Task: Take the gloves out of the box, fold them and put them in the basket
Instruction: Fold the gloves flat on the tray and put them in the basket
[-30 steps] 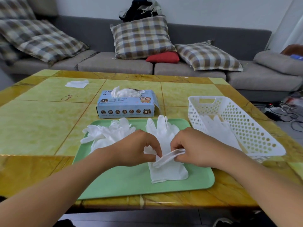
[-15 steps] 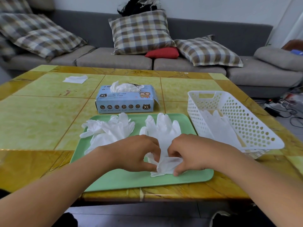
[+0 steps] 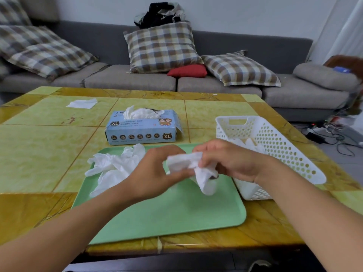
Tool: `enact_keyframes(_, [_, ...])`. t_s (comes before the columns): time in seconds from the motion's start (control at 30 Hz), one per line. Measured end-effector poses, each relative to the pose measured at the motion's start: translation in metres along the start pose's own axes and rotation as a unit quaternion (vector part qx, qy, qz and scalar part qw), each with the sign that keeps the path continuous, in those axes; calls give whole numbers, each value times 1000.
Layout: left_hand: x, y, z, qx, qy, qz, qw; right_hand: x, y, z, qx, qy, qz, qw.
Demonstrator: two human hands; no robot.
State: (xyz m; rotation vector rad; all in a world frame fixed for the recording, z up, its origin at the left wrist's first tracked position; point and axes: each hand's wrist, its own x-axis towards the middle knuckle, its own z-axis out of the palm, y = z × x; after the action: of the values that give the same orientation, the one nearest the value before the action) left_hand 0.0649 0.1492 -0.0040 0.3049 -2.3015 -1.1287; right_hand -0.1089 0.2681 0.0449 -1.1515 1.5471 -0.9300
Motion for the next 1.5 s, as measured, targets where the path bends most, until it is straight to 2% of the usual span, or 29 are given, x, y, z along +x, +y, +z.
enact_keyframes(0.03, [4, 10, -2, -69, 5, -25, 997, -2, -2, -8, 90, 2, -6, 996])
enact_keyframes(0.1, [10, 29, -6, -160, 19, -57, 985, -6, -8, -18, 202, -18, -30, 979])
enact_keyframes(0.2, [21, 48, -4, -208, 81, -98, 970, -15, -11, -22, 280, -51, -89, 954])
enact_keyframes(0.27, [32, 59, -2, -223, 116, -119, 961, -22, -14, -21, 238, -45, -121, 963])
enact_keyframes(0.33, [42, 68, 1, -232, 138, -119, 955, -26, -16, -15, 193, 0, -139, 971])
enact_keyframes(0.47, [60, 86, 6, -253, 142, -103, 951, -31, -24, -12, 257, 140, -153, 944])
enact_keyframes(0.63, [71, 105, 13, -263, 89, -109, 954, -47, -35, -34, 282, 226, -182, 915])
enact_keyframes(0.8, [97, 129, 20, -275, 32, -103, 956, -74, -57, -67, 202, 287, -182, 919])
enact_keyframes(1.0, [137, 158, 40, -316, 2, -90, 945, -104, -71, -107, 152, 318, -175, 919])
enact_keyframes(1.13, [158, 164, 55, -290, 14, -103, 951, -117, -68, -131, 150, 325, -166, 919])
enact_keyframes(1.37, [206, 138, 64, -216, -7, -175, 961, -83, -51, -175, 116, 335, -103, 929])
enact_keyframes(1.5, [232, 123, 58, -210, 0, -159, 965, -58, -52, -199, 92, 350, -119, 925])
